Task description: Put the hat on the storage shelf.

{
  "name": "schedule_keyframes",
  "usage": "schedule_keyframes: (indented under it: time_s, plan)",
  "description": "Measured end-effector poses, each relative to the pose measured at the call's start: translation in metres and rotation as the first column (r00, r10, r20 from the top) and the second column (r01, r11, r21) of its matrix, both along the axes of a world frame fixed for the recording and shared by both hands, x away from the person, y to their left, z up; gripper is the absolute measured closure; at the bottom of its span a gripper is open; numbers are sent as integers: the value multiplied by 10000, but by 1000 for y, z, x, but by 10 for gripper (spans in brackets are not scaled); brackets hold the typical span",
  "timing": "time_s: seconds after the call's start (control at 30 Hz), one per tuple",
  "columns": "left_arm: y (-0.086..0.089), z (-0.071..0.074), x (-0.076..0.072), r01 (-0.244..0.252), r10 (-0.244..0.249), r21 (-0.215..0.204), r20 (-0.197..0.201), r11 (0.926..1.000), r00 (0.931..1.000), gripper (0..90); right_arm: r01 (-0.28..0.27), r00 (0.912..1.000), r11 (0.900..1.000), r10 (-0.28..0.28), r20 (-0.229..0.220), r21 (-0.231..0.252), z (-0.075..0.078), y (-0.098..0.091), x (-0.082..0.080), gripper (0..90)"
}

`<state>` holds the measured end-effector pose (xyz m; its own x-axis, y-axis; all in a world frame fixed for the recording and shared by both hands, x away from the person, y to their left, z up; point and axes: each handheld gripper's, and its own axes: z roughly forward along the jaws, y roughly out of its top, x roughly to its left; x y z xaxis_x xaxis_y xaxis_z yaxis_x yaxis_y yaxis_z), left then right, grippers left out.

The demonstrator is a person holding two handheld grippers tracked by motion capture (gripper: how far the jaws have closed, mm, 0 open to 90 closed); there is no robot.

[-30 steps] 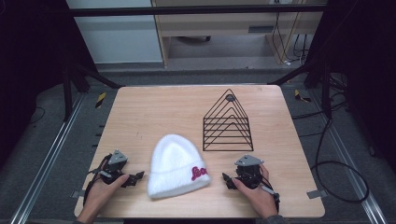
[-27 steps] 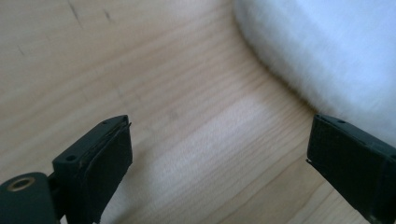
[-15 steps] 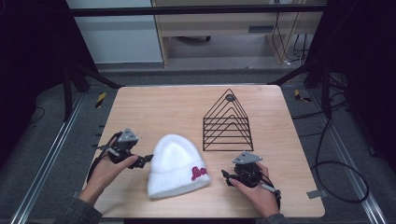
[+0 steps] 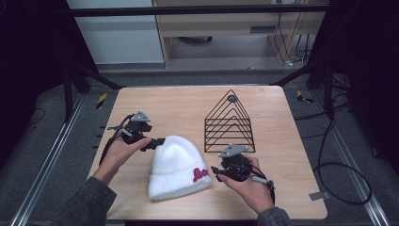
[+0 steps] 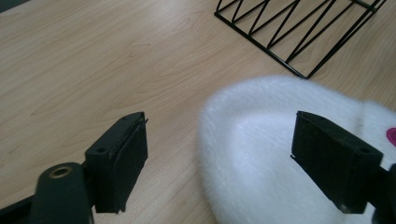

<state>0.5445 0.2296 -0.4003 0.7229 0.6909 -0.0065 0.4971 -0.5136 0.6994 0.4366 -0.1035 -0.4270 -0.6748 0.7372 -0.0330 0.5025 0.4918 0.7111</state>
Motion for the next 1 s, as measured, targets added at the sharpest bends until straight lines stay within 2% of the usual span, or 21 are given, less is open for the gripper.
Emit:
schedule_keyframes:
  time_s: [0.23,0.27,0.37,0.47,0.53,0.57,0.67,0.83,0.9,0.97,1.0]
  plan:
    - [-13,0,2,96,-95,379,-38,9992,9999,238,-123,9999,9999,123,21,65,0,5,-2,409]
    - [-18,-3,5,88,-86,545,-54,9985,9999,250,-110,9999,9999,109,102,56,0,4,-2,390]
    - [-22,-8,9,161,-149,678,-182,9976,9997,268,-28,10000,10000,28,23,65,-2,2,0,371]
    - [-27,-18,16,244,-203,903,-463,9956,9987,289,-85,9999,10000,85,-59,22,-2,2,0,353]
    - [-28,-24,21,258,-188,894,-779,9957,9968,300,-105,9999,9999,105,-64,16,-2,3,-1,348]
    - [-28,-24,21,258,-188,894,-779,9957,9968,300,-105,9999,9999,105,-64,16,-2,3,-1,348]
    - [-36,-36,25,559,-443,1020,-1133,9932,9926,300,-131,9999,9999,131,-84,-31,-5,4,-3,341]
    - [-43,-48,33,381,-221,1304,-1222,9907,9923,314,-91,9999,9999,91,-42,42,-10,-4,-9,336]
    - [-44,-48,34,341,-182,1346,-1180,9903,9928,331,-76,10000,9999,76,-45,70,-10,-5,-10,336]
    - [-44,-51,36,223,-62,1570,-1023,9873,9947,360,-12,10000,9999,13,-43,143,-10,-10,-11,334]
    - [-44,-52,36,190,-20,1566,-1082,9875,9941,370,-8,10000,9999,8,-5,153,-10,-11,-11,334]
